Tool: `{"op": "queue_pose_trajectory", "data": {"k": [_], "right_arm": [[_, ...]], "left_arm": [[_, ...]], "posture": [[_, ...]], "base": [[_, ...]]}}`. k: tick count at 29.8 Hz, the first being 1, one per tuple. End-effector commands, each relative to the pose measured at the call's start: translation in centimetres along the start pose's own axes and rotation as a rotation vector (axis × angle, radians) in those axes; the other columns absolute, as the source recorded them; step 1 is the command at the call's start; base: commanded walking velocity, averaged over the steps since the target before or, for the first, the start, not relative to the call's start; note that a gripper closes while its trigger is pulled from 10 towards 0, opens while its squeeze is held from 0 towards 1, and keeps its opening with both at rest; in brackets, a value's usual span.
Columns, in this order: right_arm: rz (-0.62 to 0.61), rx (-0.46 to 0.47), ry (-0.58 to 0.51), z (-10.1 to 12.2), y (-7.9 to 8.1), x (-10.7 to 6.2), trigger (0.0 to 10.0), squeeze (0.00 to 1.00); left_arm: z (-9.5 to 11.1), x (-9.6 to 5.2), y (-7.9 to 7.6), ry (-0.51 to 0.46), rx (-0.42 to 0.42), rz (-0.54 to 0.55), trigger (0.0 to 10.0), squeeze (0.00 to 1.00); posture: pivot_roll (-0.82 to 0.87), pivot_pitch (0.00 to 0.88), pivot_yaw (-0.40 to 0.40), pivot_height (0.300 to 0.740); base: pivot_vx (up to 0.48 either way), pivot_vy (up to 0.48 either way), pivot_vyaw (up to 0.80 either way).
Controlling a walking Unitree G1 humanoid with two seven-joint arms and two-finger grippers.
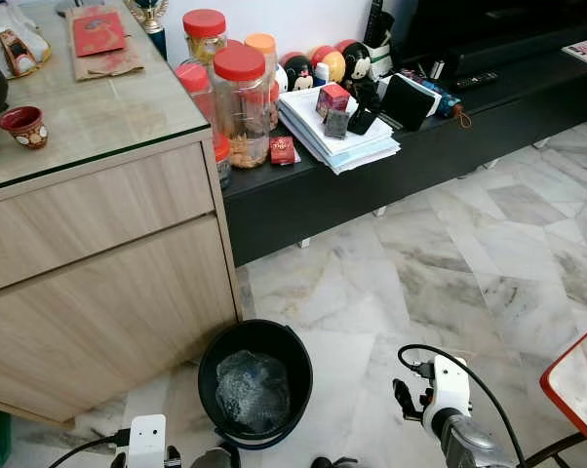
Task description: Picking trash to rubbish bin
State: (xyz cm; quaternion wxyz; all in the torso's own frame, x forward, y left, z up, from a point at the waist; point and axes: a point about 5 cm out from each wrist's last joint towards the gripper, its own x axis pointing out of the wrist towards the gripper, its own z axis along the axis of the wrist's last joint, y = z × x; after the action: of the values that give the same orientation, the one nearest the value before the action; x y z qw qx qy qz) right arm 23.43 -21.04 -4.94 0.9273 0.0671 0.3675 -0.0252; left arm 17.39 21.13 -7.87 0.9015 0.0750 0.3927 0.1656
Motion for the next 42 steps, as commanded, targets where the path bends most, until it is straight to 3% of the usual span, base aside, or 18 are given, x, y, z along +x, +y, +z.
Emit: {"op": "queue_pose_trajectory", "data": {"k": [1, 13, 42], "right_arm": [[-0.008, 0.01, 0.037, -1.05, -0.21, -0.24, 10.0, 0.0], [-0.016, 0.039, 0.036, -1.35, -0.32, -0.34, 10.0, 0.0], [-0.011, 0.051, 0.019, -1.08, -0.31, -0.3, 10.0, 0.0]], "left_arm": [[-1.18, -0.34, 0.01, 0.044, 0.0, 0.001, 10.0, 0.0], [-0.56, -0.19, -0.41, 0.029, 0.008, -0.02, 10.0, 0.0], [-0.9, -0.39, -0.78, 0.039, 0.003, -0.024, 10.0, 0.0]], "posture": [[0.09, 0.145, -0.081, 0.74], [0.09, 0.154, -0.078, 0.74], [0.07, 0.175, -0.088, 0.74]], "base": [[0.0, 0.0, 0.0], [-0.11, 0.0, 0.0], [-0.365, 0.0, 0.0]]}}
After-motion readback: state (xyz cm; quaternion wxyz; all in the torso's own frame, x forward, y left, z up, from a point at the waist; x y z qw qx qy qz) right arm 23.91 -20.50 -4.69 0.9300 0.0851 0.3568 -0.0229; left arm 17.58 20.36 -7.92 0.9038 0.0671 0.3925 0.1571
